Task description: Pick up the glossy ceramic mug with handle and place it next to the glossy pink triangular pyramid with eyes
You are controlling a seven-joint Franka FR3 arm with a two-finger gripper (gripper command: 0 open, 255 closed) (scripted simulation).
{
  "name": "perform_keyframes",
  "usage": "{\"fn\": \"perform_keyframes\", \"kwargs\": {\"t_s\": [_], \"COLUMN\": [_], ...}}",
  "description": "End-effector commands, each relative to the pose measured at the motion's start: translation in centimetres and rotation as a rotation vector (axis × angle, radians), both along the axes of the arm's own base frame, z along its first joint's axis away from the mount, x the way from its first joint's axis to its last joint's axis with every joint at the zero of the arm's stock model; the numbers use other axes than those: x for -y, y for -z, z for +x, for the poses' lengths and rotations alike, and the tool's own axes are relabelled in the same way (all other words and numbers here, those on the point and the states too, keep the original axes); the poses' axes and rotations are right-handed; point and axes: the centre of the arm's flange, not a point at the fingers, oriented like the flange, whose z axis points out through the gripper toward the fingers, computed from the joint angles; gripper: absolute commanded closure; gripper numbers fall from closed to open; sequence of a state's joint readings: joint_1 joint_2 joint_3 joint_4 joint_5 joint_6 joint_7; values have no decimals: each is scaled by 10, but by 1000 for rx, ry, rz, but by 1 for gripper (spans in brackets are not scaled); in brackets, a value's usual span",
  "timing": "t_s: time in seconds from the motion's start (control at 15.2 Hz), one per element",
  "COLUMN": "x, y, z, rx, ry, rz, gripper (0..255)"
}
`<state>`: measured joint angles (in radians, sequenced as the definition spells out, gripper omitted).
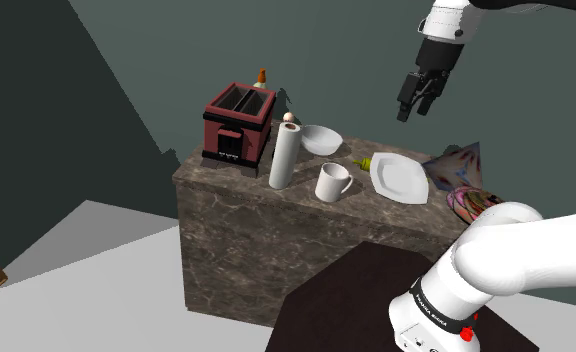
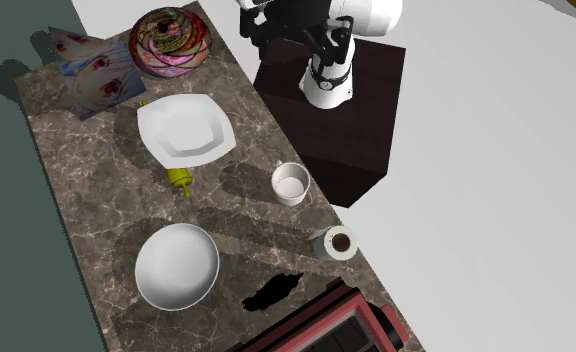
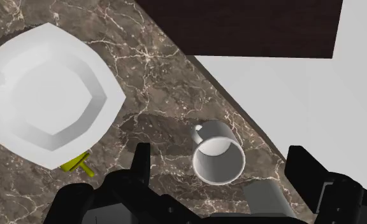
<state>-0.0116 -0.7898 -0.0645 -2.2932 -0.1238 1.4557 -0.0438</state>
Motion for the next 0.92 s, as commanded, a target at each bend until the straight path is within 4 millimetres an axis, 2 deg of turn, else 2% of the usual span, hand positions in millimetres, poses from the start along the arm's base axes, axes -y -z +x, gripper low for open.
{"fn": "perform_keyframes", "kwargs": {"t_s": [0.0, 0.86], "x": [0, -47], "y": [0, 145], "z": [0, 69], "rx": [0, 66], "ry": [0, 115], "rz": [0, 10], "gripper": [0, 0]}}
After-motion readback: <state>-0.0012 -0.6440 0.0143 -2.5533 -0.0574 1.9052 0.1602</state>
